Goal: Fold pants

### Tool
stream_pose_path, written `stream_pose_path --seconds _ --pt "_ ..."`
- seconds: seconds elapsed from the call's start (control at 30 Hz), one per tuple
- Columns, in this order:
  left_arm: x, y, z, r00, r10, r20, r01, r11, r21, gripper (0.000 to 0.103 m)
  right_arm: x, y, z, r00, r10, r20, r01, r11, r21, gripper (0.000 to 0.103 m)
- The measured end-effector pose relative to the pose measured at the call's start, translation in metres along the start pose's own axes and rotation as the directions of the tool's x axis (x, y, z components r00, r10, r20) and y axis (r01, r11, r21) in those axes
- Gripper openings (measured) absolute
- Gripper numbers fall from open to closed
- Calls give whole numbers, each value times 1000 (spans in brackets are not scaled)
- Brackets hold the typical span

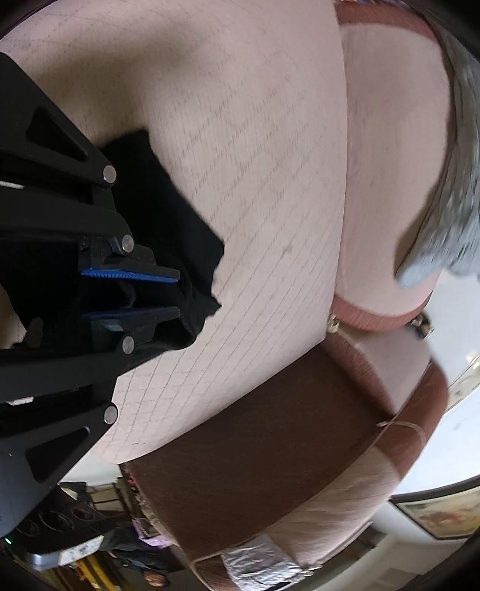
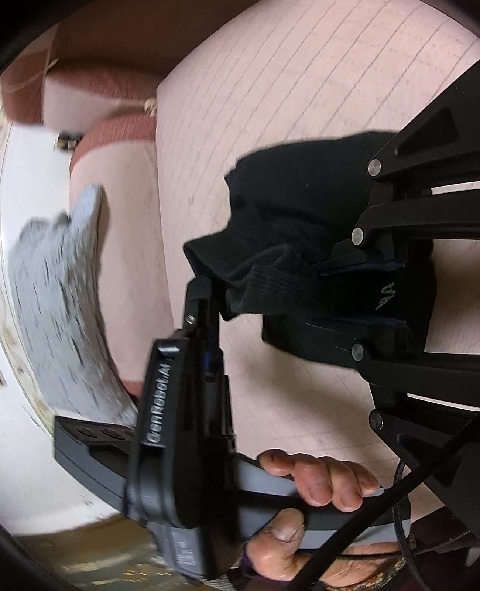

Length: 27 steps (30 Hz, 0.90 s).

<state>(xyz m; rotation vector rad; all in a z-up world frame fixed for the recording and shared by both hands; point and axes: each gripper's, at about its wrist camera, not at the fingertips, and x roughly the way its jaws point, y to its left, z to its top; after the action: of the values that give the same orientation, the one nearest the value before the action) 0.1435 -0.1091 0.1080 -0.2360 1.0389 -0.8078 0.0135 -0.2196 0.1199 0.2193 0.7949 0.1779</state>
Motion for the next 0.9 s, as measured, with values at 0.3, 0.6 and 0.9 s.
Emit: stream_pose_path --seconds 0.3,0.6,0.9 --pt "-17 74 -34 995 100 -3 -99 981 -167 32 33 45 -36 995 8 -97 -23 988 -153 57" --pt "-40 85 -55 997 61 48 -46 963 -266 48 -20 6 -46 978 175 -112 -180 983 -34 60" --pt "16 9 -66 995 74 -64 -78 995 -57 36 -56 -76 -59 999 25 -35 -18 984 177 60"
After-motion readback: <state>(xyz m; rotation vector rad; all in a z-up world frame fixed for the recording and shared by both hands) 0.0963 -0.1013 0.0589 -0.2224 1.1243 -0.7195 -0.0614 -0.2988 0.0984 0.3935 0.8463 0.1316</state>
